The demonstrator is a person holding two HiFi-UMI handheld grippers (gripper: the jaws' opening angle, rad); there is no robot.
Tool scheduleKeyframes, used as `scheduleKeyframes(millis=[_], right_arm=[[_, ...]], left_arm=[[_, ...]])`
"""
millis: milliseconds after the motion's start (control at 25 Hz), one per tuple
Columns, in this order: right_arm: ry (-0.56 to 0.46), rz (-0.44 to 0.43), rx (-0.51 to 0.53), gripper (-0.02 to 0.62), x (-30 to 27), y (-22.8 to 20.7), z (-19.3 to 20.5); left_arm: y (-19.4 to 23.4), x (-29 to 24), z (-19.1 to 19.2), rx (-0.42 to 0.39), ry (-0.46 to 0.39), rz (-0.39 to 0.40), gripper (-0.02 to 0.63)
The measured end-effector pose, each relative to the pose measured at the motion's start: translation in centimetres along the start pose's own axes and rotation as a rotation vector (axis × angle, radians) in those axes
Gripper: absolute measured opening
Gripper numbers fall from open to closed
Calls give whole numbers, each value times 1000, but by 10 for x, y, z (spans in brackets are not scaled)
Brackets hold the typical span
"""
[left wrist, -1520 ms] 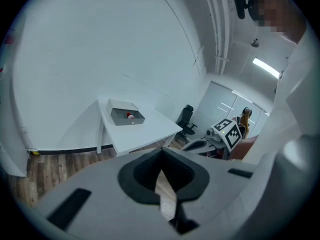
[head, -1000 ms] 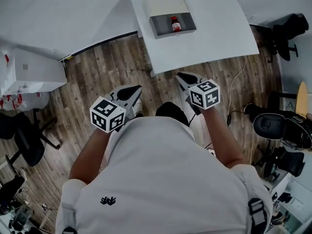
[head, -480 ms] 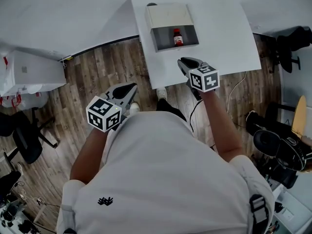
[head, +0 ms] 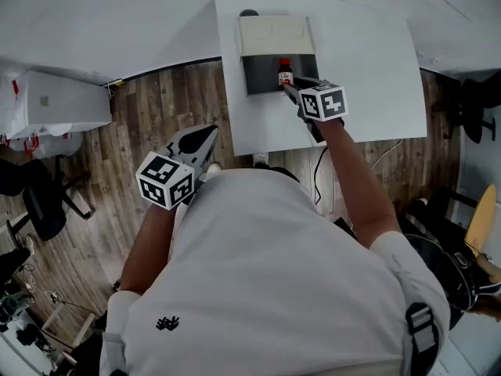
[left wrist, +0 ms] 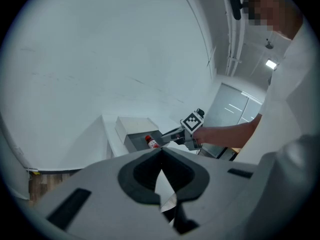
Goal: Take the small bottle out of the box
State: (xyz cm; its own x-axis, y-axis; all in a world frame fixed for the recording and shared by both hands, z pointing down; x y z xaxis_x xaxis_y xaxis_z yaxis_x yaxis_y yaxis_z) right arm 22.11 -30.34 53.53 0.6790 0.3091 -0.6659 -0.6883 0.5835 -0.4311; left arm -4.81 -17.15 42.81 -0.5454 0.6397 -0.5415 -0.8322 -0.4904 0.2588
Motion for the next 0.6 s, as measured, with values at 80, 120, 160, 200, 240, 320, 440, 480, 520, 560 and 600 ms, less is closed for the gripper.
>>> scheduleKeyframes(millis=[80, 120, 160, 200, 240, 320, 440, 480, 520, 560, 600], right_arm=[[27, -8, -18, 158, -8, -14, -1], [42, -10, -23, 164, -12, -20, -1], [58, -14, -25, 174, -17, -25, -1], [75, -19, -26, 188, -21, -28, -2], [93, -23, -26, 208, -25, -31, -3], [123, -24, -24, 224, -33, -36, -7], [169, -23, -28, 246, -45, -46, -9], [186, -22, -33, 252, -49, -49, -8], [202, -20, -37, 253, -52, -53, -8], [217, -15, -40, 256, -56, -56, -8], [230, -11, -44, 258, -60, -58, -8]], left_arm=[[-2, -5, -1, 12, -3, -28, 6], [-3, -6, -1, 18, -5, -42, 6], [-3, -7, -1, 25, -6, -55, 6], [-4, -8, -1, 32, -7, -68, 6], [-3, -8, -1, 39, -7, -81, 6], [-2, -8, -2, 52, -8, -105, 6], [-1, -9, -3, 71, -13, -140, 6], [-2, -9, -3, 76, -14, -150, 6], [-2, -10, -3, 80, -15, -159, 6], [-1, -10, -3, 84, -15, -166, 6], [-1, -10, -3, 87, -15, -172, 6]])
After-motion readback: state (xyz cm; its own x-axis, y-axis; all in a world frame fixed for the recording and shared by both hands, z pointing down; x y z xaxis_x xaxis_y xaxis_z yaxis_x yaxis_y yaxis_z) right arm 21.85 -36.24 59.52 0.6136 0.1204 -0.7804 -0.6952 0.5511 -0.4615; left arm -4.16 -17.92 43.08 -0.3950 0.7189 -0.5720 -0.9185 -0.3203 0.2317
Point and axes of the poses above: the fingertips, and each gripper's own axes: x backward along the fingers, y to its left, z out of its underside, the point moved 7 cm from there along x, backward along the fingers, and after that the axes turned 13 degrees about -z, right-handed, at the moved point
